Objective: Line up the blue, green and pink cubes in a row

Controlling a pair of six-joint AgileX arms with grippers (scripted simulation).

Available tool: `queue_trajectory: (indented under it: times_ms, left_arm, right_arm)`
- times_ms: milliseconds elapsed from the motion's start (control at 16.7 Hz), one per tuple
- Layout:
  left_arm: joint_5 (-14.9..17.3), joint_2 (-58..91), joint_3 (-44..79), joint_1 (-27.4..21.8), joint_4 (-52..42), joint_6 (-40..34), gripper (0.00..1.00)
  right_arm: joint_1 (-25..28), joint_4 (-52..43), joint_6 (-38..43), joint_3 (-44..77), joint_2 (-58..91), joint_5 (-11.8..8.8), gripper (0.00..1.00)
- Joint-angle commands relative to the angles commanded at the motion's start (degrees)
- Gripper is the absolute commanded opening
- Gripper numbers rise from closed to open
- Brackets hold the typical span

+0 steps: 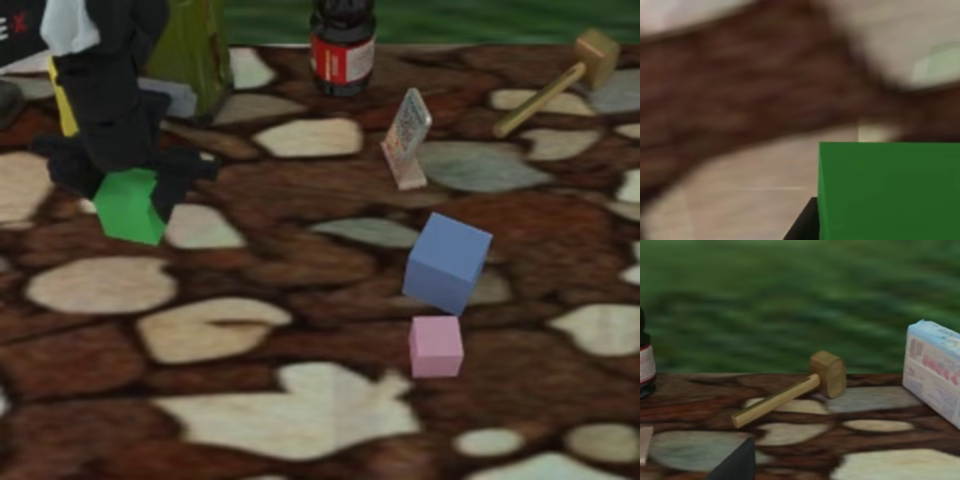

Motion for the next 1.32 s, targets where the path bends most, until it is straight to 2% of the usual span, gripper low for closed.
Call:
queue_trajectory:
  times_ms: [120, 300, 900, 1080, 1320]
  left_arm:
    - [0.01, 0.06, 0.28, -0.68, -0.1, -0.8, 0.0]
    - [-0.02, 0.48, 1.71, -5.17, -0.91, -6.52, 0.0]
    - [-0.66, 1.53, 6.35, -30.42, -5.51, -44.04, 0.0]
    - [-0.84, 1.22, 6.88, -34.24, -5.92, -48.55, 0.0]
    - [-0.81, 1.34, 6.76, -34.24, -5.84, -48.62, 0.0]
  right_arm:
    - [0.0, 0.0, 0.0, 0.0, 0.0, 0.0, 1.0]
    - [0.0, 0.0, 0.0, 0.0, 0.0, 0.0, 1.0]
    - [0.0, 0.0, 0.0, 0.0, 0.0, 0.0, 1.0]
    - [0.0, 0.0, 0.0, 0.0, 0.0, 0.0, 1.0]
    - [0.0, 0.0, 0.0, 0.0, 0.0, 0.0, 1.0]
